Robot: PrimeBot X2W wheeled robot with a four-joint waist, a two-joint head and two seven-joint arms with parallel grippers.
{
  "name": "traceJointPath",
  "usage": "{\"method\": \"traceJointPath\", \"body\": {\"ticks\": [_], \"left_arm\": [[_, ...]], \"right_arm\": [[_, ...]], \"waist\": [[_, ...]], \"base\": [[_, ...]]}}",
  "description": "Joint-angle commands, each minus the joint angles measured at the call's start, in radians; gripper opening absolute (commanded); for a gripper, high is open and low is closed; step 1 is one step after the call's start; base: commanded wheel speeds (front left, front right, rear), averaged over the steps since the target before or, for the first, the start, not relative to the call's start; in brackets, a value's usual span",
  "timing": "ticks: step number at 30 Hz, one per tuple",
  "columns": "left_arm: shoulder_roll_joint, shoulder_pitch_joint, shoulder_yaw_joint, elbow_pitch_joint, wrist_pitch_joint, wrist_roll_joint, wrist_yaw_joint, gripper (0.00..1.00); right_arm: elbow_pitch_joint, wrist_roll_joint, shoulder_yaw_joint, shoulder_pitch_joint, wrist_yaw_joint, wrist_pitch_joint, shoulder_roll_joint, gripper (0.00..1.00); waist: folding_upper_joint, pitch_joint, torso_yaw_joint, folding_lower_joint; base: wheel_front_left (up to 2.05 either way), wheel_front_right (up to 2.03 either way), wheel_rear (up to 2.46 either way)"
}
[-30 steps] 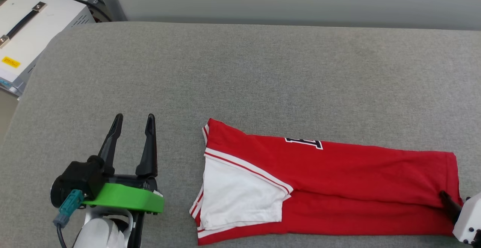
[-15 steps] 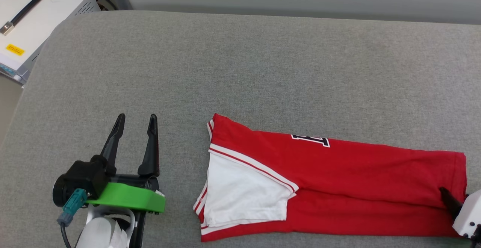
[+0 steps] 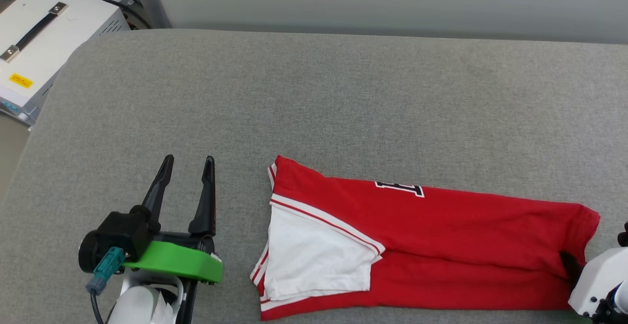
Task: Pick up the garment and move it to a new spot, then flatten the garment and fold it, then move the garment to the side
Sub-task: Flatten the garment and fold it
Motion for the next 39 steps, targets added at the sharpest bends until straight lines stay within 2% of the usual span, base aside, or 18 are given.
{"method": "traceJointPath", "body": {"ticks": [1,10,17,25,30,34,39], "left_arm": [[0.003,0.002,-0.002,0.004,-0.006,0.005,-0.005,1.00],[0.001,0.027,-0.012,0.011,-0.006,-0.002,-0.005,1.00],[-0.005,0.045,-0.013,0.015,-0.006,-0.007,-0.005,1.00],[-0.020,0.058,-0.014,0.017,-0.006,-0.016,-0.006,1.00],[-0.030,0.063,-0.010,0.020,-0.006,-0.018,-0.006,1.00],[-0.031,0.067,-0.009,0.023,-0.006,-0.020,-0.006,1.00],[-0.031,0.070,-0.013,0.026,-0.006,-0.020,-0.006,1.00]], "right_arm": [[0.019,-0.014,-0.007,0.005,-0.001,-0.012,-0.004,0.00],[0.029,-0.103,-0.146,0.010,-0.001,-0.084,-0.040,0.00],[-0.037,-0.133,-0.163,0.044,-0.001,-0.051,-0.024,0.00],[-0.227,-0.094,-0.118,0.108,-0.001,0.042,0.037,0.00],[-0.349,-0.071,-0.064,0.129,-0.001,0.110,0.105,0.00],[-0.416,-0.069,-0.023,0.129,-0.001,0.151,0.174,0.00],[-0.447,-0.048,0.066,0.117,-0.001,0.189,0.228,0.00]], "waist": [[0.0102,-0.015,-0.006,0.0000],[0.0102,-0.051,-0.016,0.0000],[0.0102,-0.083,-0.022,0.0000],[0.0102,-0.112,-0.017,0.0000],[0.0102,-0.122,0.000,0.0000],[0.0102,-0.129,0.018,0.0000],[0.0102,-0.136,0.047,0.0000]], "base": [[0.00,0.00,0.00],[0.00,0.00,0.00],[0.00,0.00,0.00],[0.00,0.00,0.00],[0.00,0.00,0.00],[0.00,0.00,0.00],[0.00,0.00,0.00]]}}
